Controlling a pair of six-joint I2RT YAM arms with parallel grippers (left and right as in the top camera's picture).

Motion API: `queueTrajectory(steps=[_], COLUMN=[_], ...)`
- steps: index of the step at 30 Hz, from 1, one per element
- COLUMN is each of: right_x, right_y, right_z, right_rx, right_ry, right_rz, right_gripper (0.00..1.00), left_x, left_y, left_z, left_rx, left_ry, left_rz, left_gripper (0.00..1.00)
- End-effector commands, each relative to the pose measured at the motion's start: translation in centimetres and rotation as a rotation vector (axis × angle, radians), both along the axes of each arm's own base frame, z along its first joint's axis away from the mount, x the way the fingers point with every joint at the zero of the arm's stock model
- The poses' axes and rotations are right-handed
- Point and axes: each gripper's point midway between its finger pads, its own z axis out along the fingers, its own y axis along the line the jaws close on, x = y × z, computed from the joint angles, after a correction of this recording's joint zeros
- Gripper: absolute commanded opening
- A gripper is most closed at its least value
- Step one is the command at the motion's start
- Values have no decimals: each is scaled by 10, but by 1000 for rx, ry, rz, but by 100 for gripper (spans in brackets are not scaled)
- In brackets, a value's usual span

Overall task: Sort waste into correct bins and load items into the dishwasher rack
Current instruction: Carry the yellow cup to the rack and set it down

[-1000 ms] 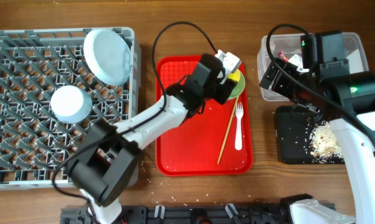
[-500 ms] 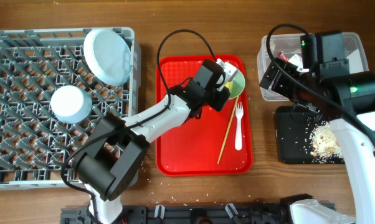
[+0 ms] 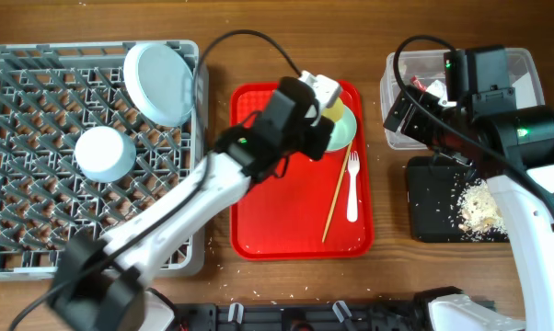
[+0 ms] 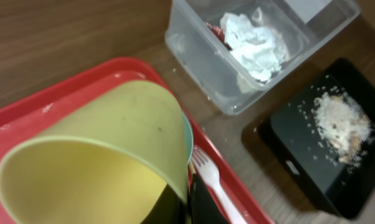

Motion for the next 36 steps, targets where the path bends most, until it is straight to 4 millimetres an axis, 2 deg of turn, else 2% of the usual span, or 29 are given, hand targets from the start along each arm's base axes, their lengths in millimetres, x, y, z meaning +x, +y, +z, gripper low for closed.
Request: queueTrajectory(steps=[1,3,4,8,9,11,12,15,19,22,24,28,34,36], right_x=[2,2,2,2,2,2,2,2,2,2,2,2,2,2], right_y=[-4,-4,-4,-4,-4,-4,-4,-4,-4,-4,-4,-4,-4,-4], right_z=[2,2,2,2,2,2,2,2,2,2,2,2,2,2], right_rx=[-21,-21,-21,-21,-21,-21,-21,-21,-21,-21,-21,-21,-21,-21], right_ry=[-10,-10,-10,-10,-10,-10,-10,-10,-10,-10,-10,-10,-10,-10], right_rz=[-2,-2,-2,-2,-2,-2,-2,-2,-2,-2,-2,-2,-2,-2], right_gripper=[100,100,100,100,100,100,100,100,100,100,100,100,100,100], left_x=[13,22,23,24,26,25,26,29,26,21,21,22,21,17], left_y=[82,163,193,293,331,378,405,448,481,498,500,504,511,518], left_z=[62,73,75,87,86,88,78,40,4,6,6,-6,-42,-48], left_rx=[-98,-130,-156,-481,-622,-860,-986,-1118,-1183,-1176,-1142,-1115,-1150,-1152], left_ry=[6,66,96,249,303,337,365,426,468,410,364,377,466,479], left_rz=[244,472,533,629,689,627,595,636,723,738,723,766,831,869], left_gripper=[4,4,4,4,4,4,4,4,4,4,4,4,4,4])
